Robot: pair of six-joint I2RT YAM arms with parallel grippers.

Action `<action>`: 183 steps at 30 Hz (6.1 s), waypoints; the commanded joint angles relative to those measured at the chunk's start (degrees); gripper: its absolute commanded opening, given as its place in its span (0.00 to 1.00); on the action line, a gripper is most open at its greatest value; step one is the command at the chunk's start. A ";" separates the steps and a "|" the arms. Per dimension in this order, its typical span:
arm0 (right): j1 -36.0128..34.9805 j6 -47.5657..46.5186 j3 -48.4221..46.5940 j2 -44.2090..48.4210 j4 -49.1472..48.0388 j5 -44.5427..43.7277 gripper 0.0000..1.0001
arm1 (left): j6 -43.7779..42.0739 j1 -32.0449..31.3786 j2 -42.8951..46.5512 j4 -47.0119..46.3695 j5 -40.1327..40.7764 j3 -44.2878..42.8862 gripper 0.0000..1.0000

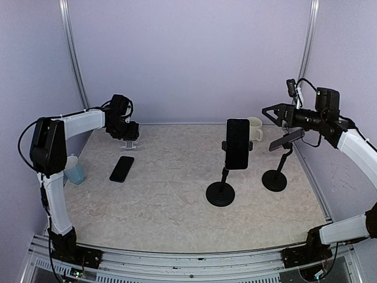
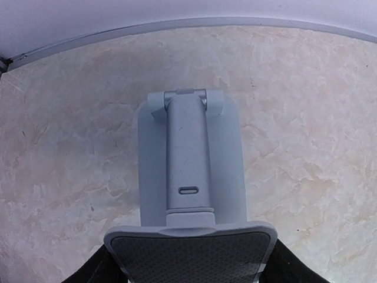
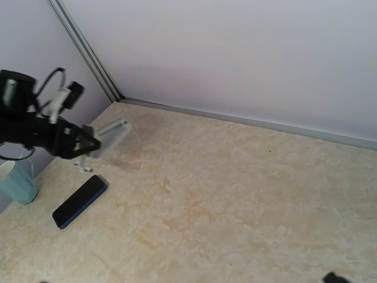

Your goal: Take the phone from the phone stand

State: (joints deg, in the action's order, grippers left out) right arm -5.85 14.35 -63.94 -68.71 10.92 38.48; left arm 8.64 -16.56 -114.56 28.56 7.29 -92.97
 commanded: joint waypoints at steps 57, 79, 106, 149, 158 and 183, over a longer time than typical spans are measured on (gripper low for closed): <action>-0.31 -3.28 -5.07 4.90 9.41 8.89 1.00 | -7.15 5.83 -11.59 1.92 -8.76 -17.03 0.99; -7.61 -1.82 3.34 2.95 9.44 22.48 0.90 | -5.49 -4.90 11.27 -8.20 -11.47 -1.29 0.99; -13.93 -3.05 7.26 -1.88 9.24 22.94 0.51 | -5.40 -14.43 14.21 -9.56 -6.92 0.81 0.99; -19.64 13.30 11.83 -1.69 -15.51 15.99 0.07 | -2.61 -17.14 18.96 -13.09 -5.69 8.74 0.99; -22.23 17.02 11.63 -1.88 -22.36 9.29 0.00 | -0.10 -16.47 24.05 -15.92 0.77 12.89 0.99; -37.17 20.92 3.19 -13.29 -28.54 -23.01 0.00 | 4.63 -20.05 42.47 -22.11 -7.77 29.15 0.99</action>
State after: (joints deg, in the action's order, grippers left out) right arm -40.73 35.42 -57.54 -80.99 -11.51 22.70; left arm 12.01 -33.74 -74.48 6.11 2.00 -65.98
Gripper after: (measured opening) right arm 0.243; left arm 0.988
